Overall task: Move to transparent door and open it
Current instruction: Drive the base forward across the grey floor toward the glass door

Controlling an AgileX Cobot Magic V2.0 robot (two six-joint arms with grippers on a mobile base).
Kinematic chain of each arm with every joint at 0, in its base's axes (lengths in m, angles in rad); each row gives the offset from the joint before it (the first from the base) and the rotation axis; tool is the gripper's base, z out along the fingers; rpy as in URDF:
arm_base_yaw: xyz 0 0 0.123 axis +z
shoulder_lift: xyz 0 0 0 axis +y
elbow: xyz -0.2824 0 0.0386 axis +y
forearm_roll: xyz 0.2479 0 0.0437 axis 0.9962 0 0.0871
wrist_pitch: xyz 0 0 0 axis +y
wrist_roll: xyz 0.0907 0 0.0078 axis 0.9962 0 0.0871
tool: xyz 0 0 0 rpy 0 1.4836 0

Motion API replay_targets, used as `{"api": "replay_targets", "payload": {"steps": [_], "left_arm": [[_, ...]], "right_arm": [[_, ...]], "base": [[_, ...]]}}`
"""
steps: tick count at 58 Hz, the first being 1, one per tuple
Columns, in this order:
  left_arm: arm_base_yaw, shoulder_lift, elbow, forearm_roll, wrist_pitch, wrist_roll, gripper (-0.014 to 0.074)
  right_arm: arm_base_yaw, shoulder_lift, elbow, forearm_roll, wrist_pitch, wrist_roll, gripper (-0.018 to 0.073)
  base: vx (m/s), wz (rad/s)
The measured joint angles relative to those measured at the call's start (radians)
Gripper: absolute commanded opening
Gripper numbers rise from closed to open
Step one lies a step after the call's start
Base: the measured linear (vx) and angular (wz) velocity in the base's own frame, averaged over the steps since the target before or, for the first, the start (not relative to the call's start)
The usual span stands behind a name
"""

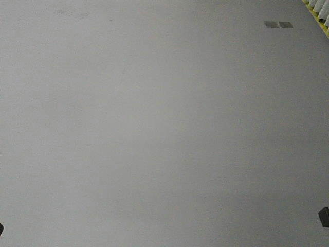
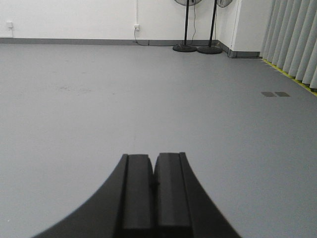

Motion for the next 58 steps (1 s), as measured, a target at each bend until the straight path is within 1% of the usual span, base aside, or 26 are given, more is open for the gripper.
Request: {"api": "replay_targets", "payload": {"steps": [30, 58], "left_arm": [[0.0, 0.0, 0.0, 0.0, 0.0, 0.0, -0.0003], [0.0, 0.0, 0.0, 0.0, 0.0, 0.0, -0.0003]], "right_arm": [[0.0, 0.0, 0.0, 0.0, 0.0, 0.0, -0.0009], [0.0, 0.0, 0.0, 0.0, 0.0, 0.0, -0.0009]], "base": [[0.05, -0.01], [0.2, 0.08]]}}
